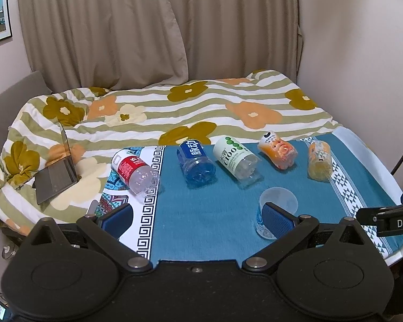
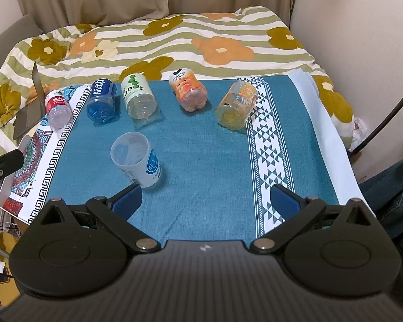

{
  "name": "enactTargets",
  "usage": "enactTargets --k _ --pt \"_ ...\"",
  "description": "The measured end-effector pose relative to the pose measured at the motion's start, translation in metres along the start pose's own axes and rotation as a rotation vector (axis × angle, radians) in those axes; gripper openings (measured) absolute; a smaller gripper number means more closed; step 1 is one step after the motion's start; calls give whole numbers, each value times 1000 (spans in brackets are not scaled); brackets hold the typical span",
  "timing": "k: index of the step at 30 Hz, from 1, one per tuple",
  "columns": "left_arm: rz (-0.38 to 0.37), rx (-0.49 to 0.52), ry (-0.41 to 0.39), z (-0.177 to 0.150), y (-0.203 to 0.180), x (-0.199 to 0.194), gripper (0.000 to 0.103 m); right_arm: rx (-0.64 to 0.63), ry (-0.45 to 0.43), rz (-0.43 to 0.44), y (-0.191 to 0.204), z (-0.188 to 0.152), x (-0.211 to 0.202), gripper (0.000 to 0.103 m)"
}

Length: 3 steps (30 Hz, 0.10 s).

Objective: Flip cup upright

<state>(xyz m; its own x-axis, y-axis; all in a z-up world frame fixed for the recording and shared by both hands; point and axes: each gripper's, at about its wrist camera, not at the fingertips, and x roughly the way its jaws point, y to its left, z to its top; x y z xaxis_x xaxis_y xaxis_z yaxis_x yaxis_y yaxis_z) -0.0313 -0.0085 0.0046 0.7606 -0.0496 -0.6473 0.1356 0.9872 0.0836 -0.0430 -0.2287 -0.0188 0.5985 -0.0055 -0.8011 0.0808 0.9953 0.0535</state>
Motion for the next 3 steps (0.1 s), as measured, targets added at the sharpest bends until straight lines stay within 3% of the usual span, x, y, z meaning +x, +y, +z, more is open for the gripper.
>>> enactTargets --k 3 --pt "-2 -3 0 0 0 0 103 0 -1 0 0 0 0 103"
